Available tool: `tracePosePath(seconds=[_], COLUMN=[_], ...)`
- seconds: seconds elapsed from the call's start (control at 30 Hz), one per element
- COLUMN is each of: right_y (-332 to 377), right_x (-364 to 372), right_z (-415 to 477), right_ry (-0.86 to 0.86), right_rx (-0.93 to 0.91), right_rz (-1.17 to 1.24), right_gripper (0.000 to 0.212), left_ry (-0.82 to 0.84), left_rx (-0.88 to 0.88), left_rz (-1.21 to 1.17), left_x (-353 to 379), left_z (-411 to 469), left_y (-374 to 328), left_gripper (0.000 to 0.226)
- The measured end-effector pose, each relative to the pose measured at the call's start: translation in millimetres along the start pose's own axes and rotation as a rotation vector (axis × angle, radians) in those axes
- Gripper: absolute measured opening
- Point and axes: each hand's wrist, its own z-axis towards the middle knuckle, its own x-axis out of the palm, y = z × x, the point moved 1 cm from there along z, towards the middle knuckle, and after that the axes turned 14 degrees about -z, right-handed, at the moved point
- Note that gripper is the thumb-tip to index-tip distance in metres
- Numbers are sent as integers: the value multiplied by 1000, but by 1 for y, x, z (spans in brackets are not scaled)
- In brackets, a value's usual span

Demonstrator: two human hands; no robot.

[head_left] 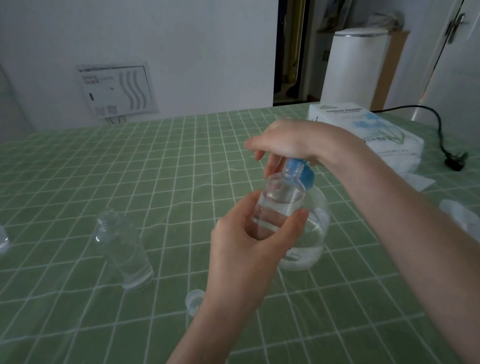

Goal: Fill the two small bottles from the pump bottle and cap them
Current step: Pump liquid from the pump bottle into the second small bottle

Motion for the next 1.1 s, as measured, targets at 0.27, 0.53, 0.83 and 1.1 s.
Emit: tracePosePath(seconds=[0.27, 0.53, 0.83, 1.1], right_y=[-3, 0, 0, -1], right_x=[6, -2, 0, 6], right_z=[1, -1, -1, -2], right_ry=[34, 22, 18, 27], right_rx=[20, -6, -14, 10], right_rz=[1, -60, -5, -5], right_gripper=[37, 46, 37, 42], left_ry=[-8, -9, -6, -9], left_rx=[-17, -14, -26, -28], left_rz=[4, -5, -10, 12], left_x=[-1, 2, 2, 0], left_z=[-3, -2, -2, -3], left_y=[2, -1, -3, 0], left_gripper=[10, 12, 11, 10])
